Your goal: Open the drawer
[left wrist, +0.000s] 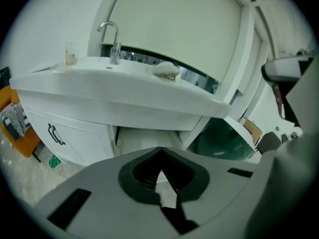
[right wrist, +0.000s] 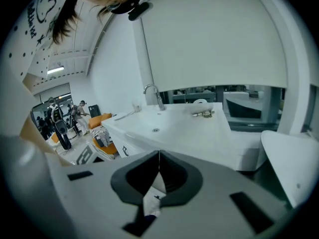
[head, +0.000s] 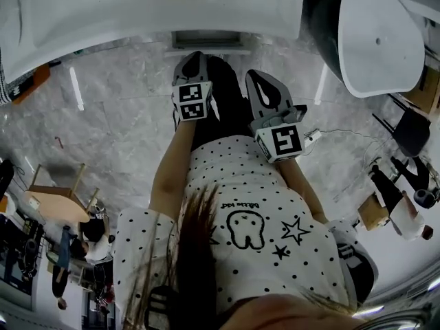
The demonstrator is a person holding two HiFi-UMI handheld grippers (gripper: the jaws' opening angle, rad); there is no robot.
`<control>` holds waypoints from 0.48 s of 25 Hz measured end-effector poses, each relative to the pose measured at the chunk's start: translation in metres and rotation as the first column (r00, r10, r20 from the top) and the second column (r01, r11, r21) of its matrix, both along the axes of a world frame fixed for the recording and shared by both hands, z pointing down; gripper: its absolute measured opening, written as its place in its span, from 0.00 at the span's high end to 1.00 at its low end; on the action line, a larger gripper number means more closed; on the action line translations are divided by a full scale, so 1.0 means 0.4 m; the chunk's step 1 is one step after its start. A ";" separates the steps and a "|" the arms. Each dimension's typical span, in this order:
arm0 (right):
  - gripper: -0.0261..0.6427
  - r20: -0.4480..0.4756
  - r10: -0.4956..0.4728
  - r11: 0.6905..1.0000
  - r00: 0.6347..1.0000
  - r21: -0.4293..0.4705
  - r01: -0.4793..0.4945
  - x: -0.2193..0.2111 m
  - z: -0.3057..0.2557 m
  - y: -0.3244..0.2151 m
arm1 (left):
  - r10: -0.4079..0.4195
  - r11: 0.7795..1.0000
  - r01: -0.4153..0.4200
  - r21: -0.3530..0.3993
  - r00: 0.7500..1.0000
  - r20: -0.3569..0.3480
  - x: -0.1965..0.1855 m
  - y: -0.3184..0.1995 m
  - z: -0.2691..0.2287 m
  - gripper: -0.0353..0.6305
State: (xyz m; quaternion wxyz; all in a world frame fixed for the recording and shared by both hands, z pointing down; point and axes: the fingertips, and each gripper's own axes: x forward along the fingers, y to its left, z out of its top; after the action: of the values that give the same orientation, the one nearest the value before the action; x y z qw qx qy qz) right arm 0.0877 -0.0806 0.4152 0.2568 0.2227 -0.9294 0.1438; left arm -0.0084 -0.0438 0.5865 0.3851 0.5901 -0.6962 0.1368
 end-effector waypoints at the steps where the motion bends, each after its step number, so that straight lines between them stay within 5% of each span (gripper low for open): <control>1: 0.94 -0.002 0.006 1.000 1.000 0.008 -0.005 0.000 -0.003 -0.002 | -0.007 1.000 0.007 0.013 1.000 -0.005 -0.007 -0.002 -0.023 0.94; 12: 0.94 0.017 0.097 0.991 0.995 0.089 -0.098 -0.002 -0.071 -0.061 | 0.022 0.982 -0.024 0.189 1.000 0.012 -0.068 -0.077 -0.260 0.94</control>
State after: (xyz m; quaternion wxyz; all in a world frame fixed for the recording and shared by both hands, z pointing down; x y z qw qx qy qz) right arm 0.0871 -0.1049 0.3866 0.2333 0.2782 -0.9246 0.1157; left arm -0.0357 -0.0747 0.4824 0.3221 0.6313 -0.7012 0.0773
